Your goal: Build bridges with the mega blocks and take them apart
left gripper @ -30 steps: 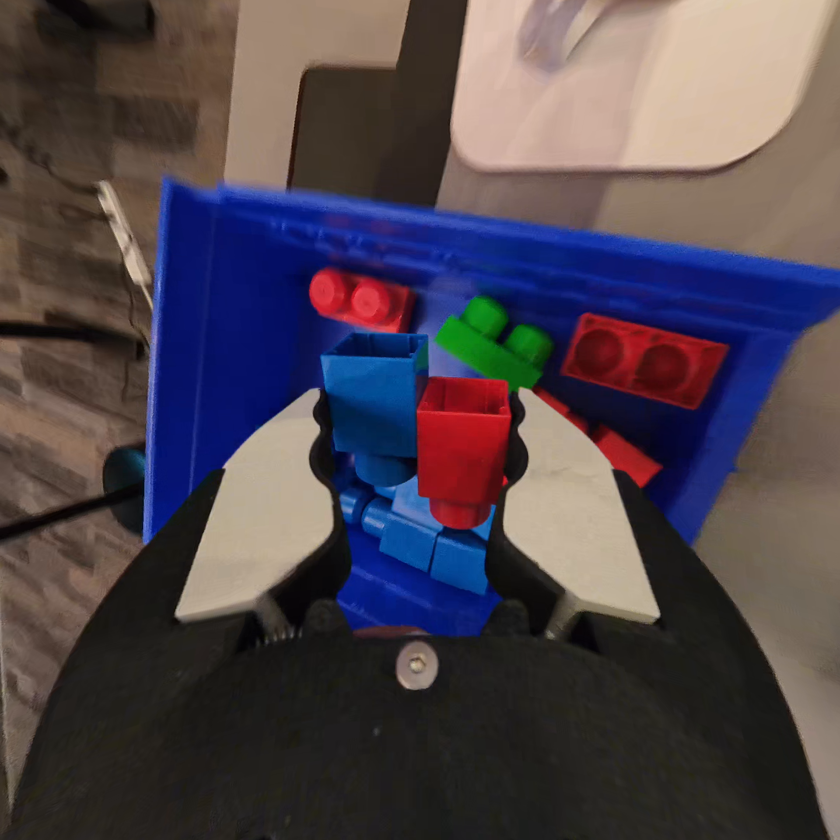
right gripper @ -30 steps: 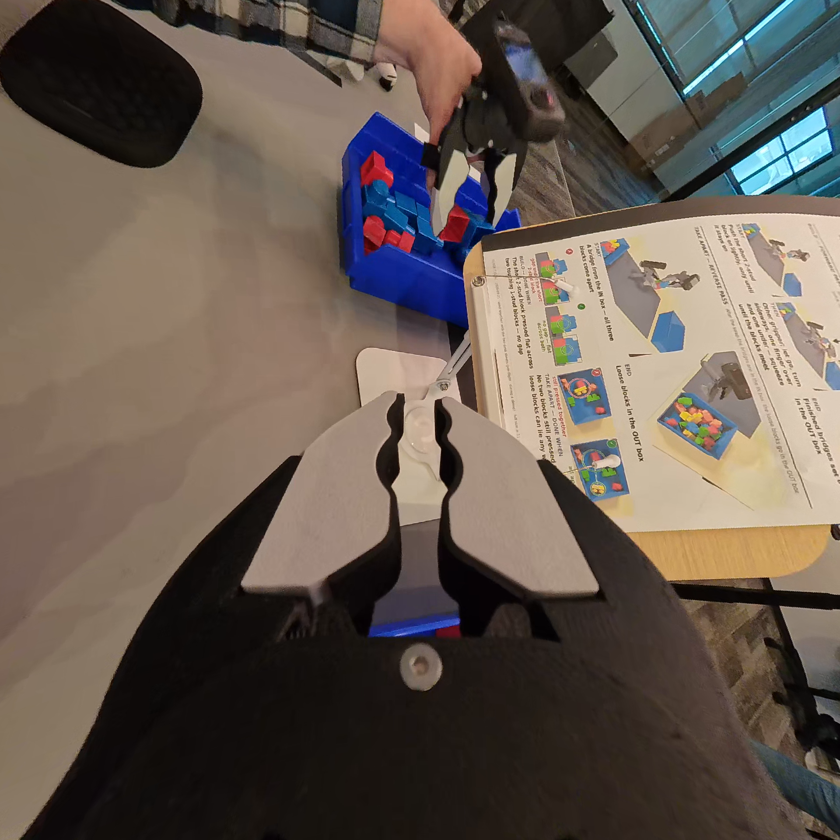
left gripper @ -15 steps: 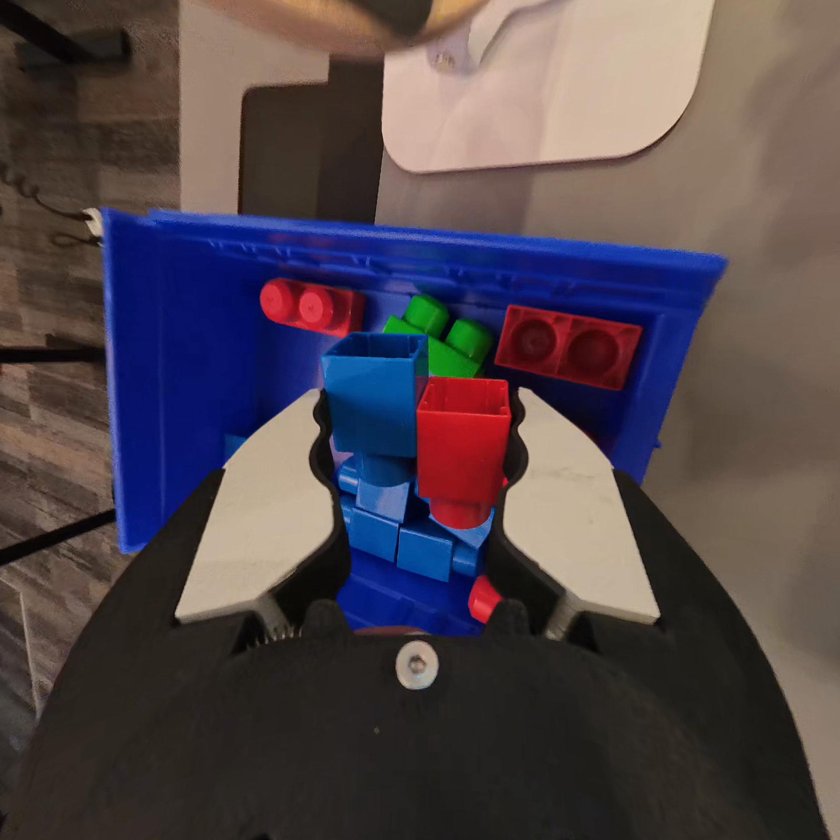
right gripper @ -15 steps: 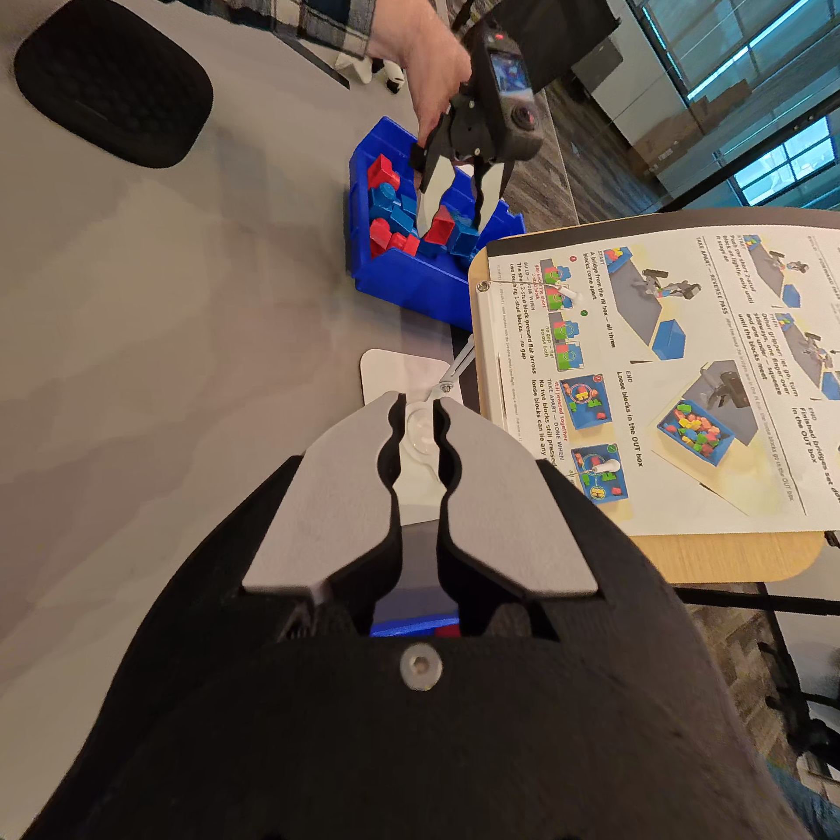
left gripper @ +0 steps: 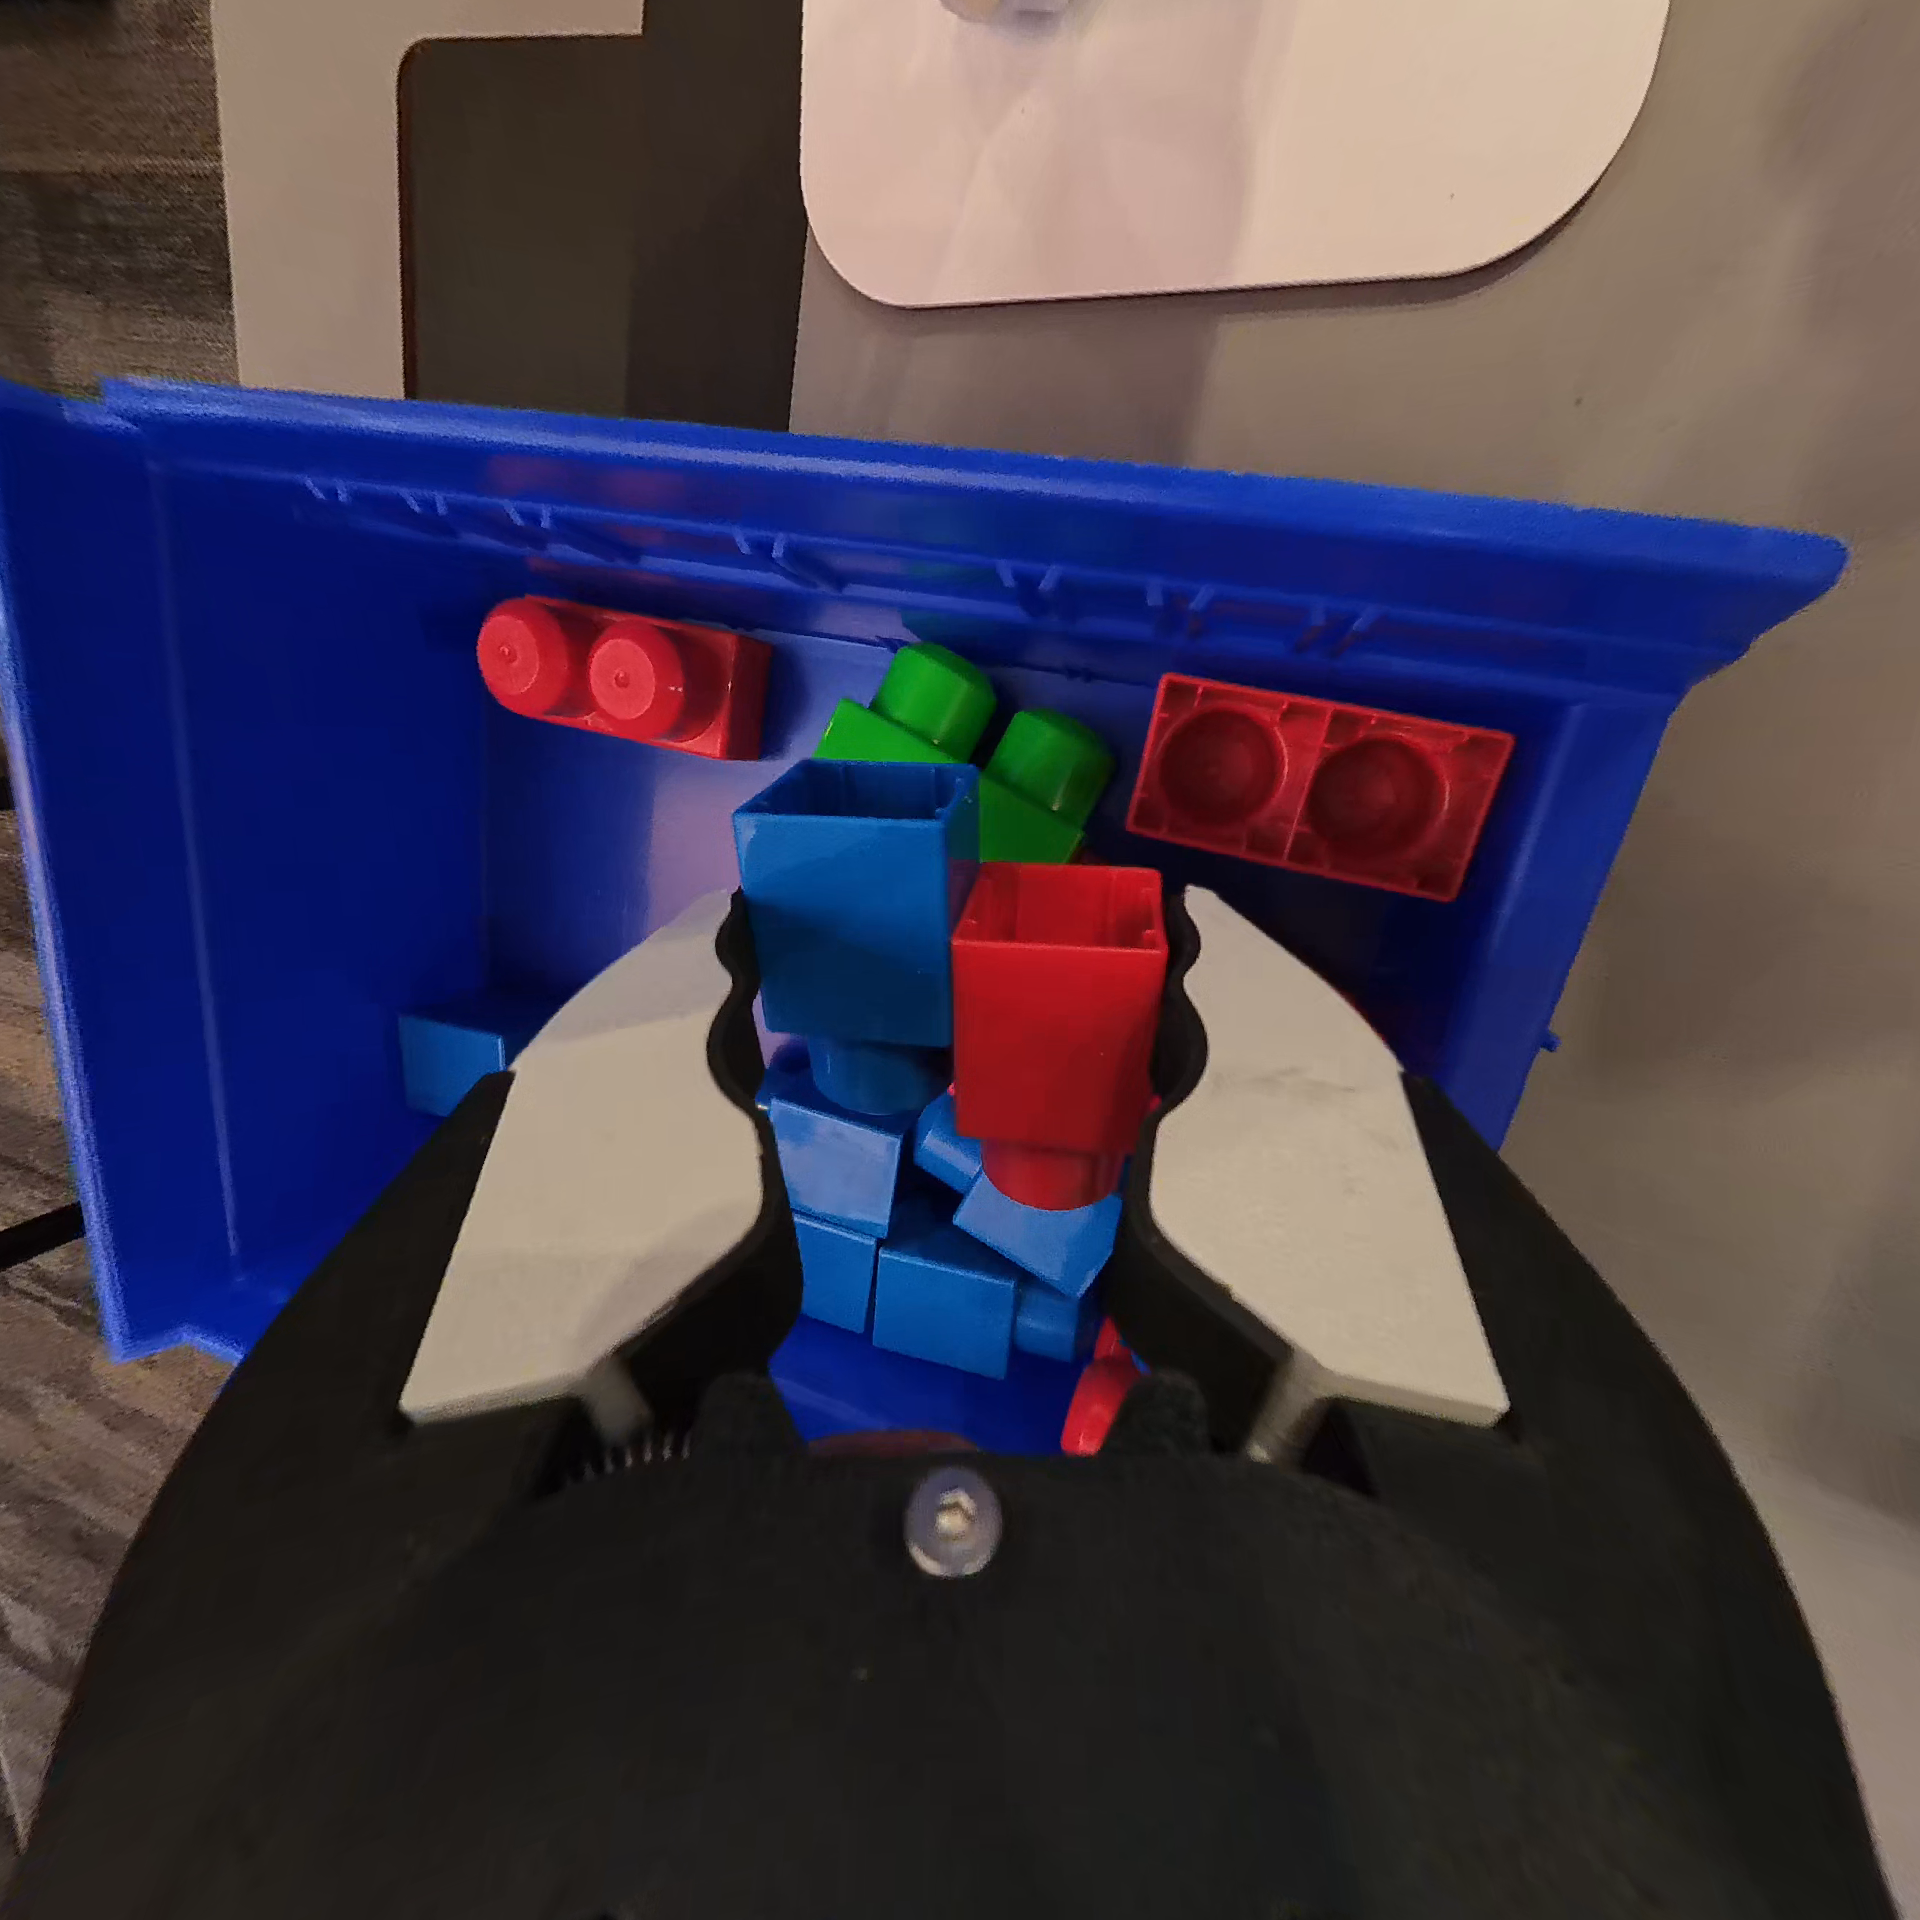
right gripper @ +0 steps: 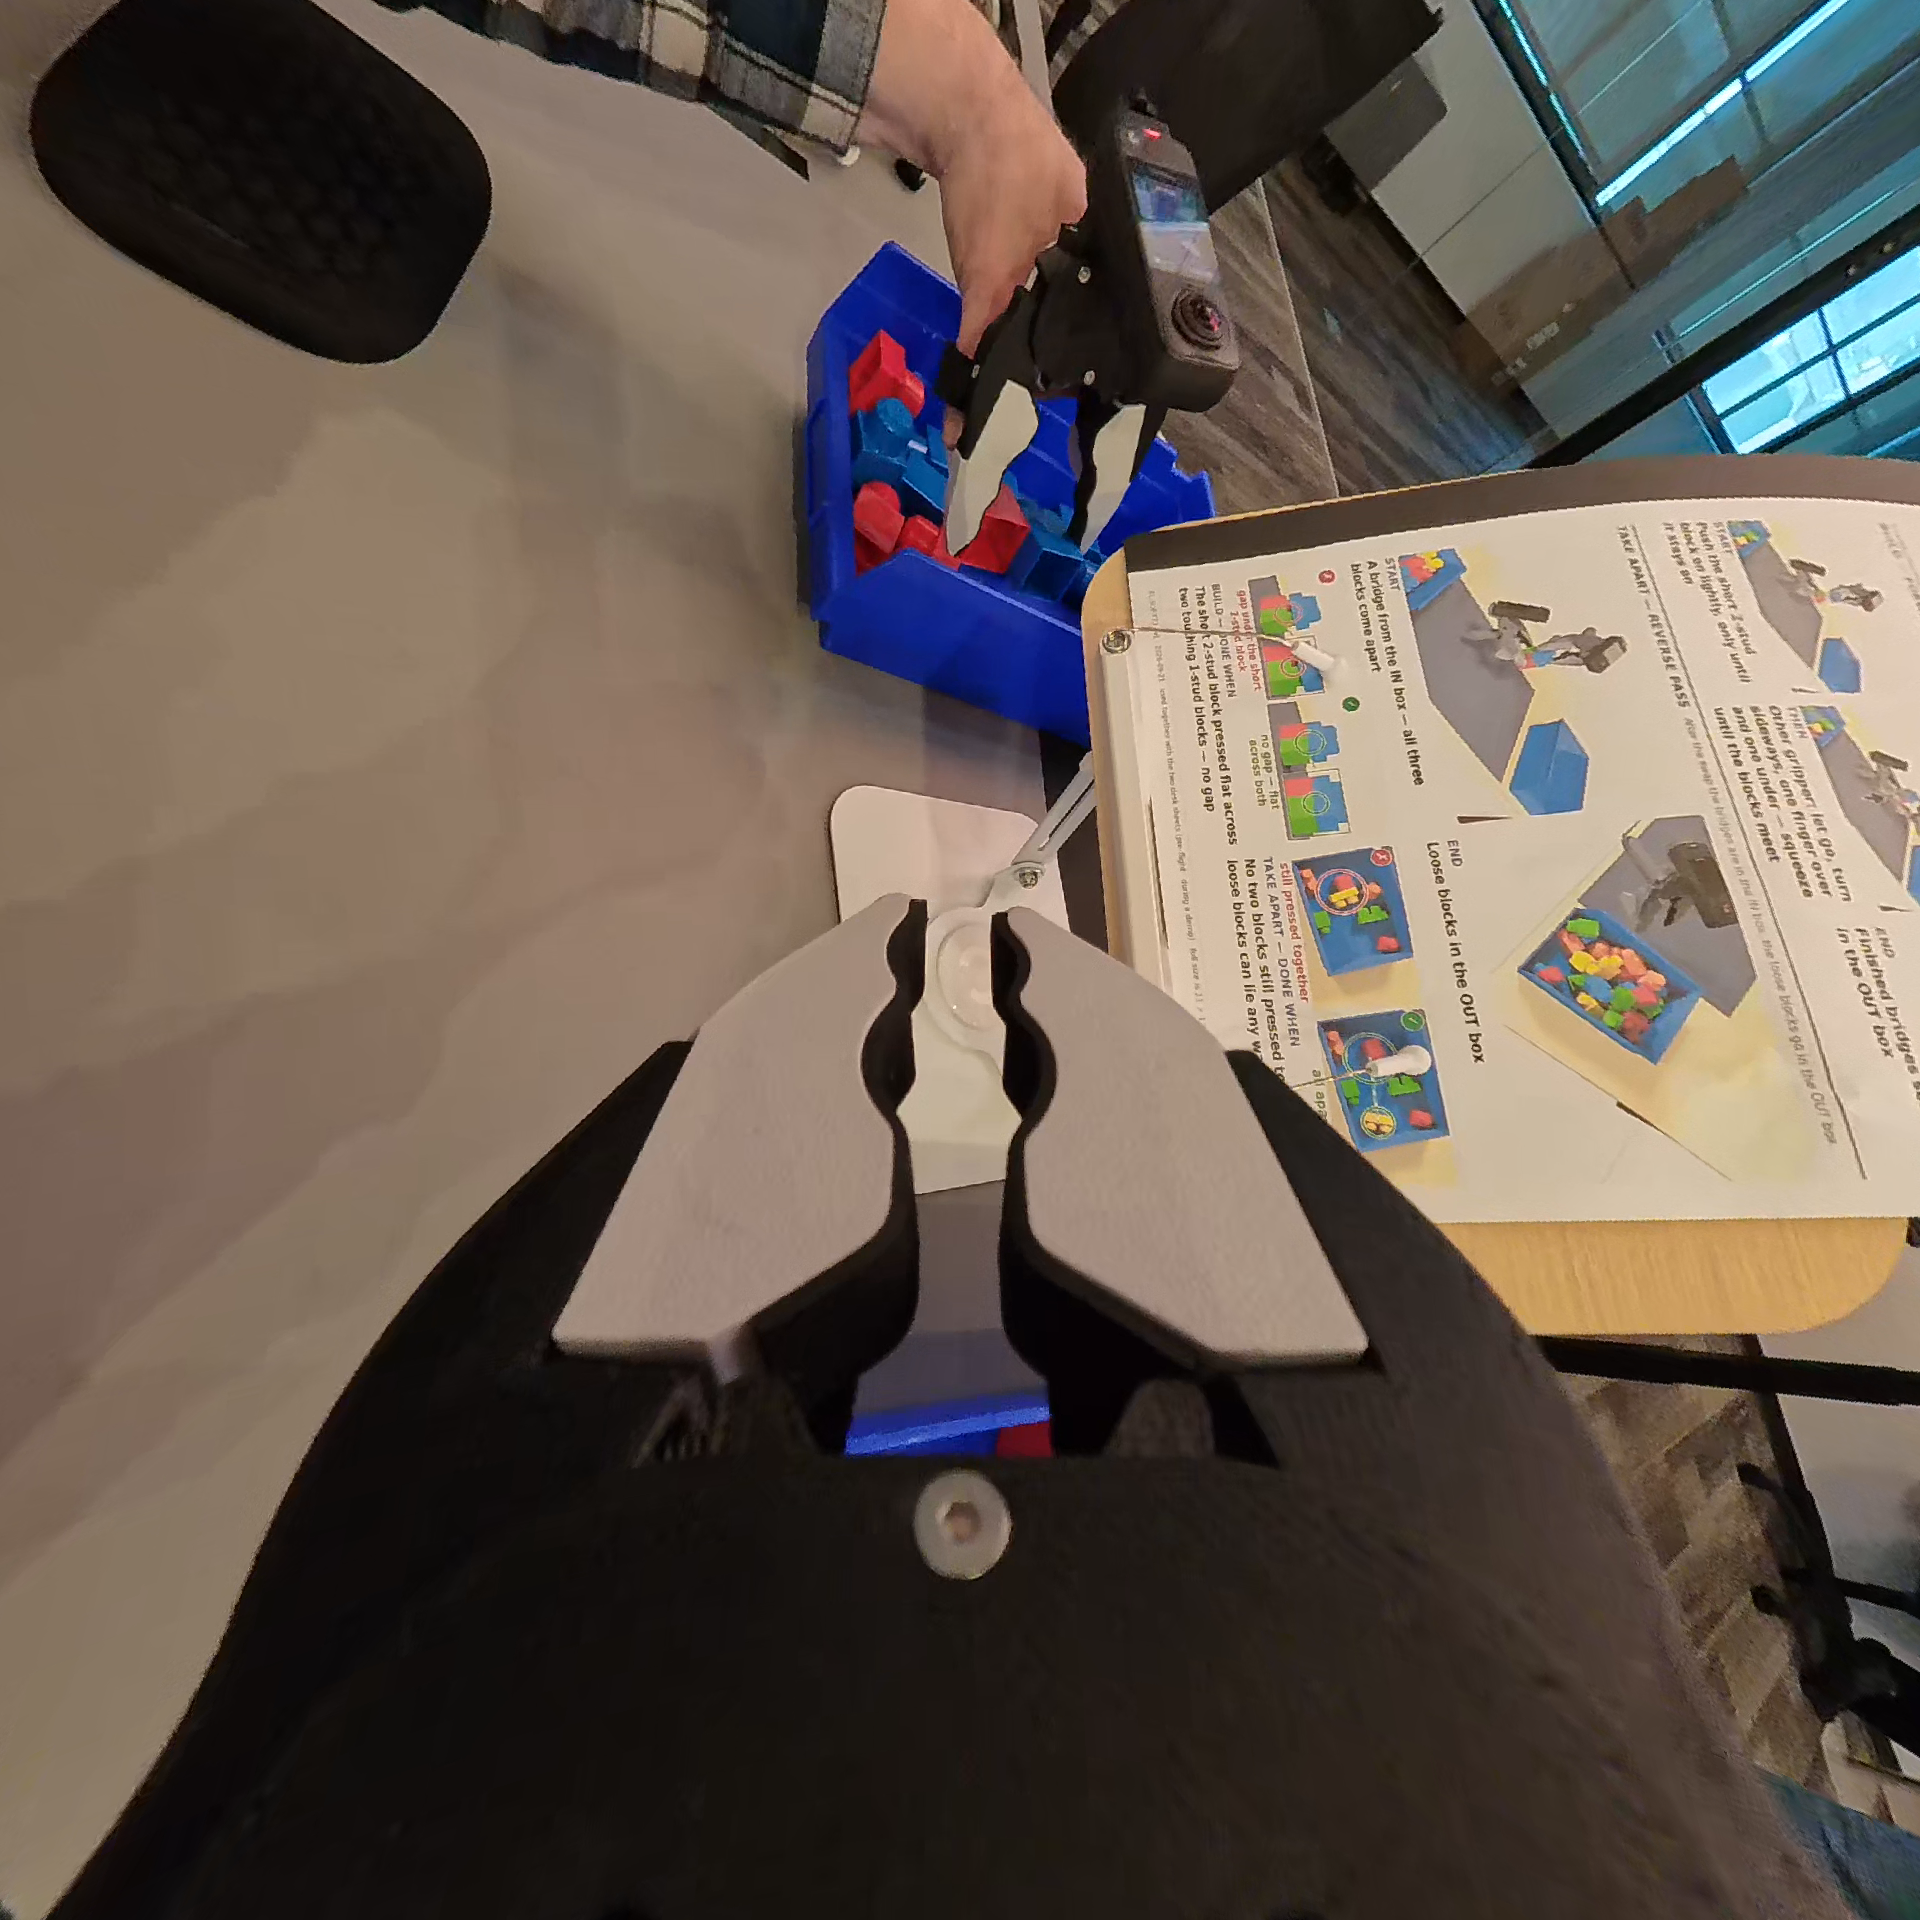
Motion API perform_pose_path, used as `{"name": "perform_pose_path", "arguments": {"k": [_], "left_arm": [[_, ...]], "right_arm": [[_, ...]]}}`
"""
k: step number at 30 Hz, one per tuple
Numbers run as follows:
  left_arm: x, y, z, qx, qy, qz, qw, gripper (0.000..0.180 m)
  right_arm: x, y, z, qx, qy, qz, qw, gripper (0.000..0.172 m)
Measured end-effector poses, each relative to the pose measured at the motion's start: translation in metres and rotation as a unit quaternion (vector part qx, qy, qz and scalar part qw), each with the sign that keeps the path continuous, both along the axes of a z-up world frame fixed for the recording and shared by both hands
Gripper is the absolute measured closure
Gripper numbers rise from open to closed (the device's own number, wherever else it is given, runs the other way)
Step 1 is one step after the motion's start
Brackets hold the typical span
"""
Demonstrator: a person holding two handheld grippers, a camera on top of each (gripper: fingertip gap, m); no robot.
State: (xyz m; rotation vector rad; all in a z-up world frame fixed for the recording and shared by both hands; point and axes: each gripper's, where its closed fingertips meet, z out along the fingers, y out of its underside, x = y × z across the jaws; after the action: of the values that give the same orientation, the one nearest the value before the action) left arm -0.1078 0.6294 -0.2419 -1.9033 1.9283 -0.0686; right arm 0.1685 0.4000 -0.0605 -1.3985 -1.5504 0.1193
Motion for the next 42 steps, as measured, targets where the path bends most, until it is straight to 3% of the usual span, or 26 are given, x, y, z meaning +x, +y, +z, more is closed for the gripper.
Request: {"name": "perform_pose_path", "arguments": {"k": [42], "left_arm": [[0.0030, -0.0066, -0.0012, -0.030, 0.015, -0.002, 0.999, 0.107]], "right_arm": [[0.0076, -0.0037, 0.0009, 0.000, -0.010, -0.008, 1.000, 0.160]]}}
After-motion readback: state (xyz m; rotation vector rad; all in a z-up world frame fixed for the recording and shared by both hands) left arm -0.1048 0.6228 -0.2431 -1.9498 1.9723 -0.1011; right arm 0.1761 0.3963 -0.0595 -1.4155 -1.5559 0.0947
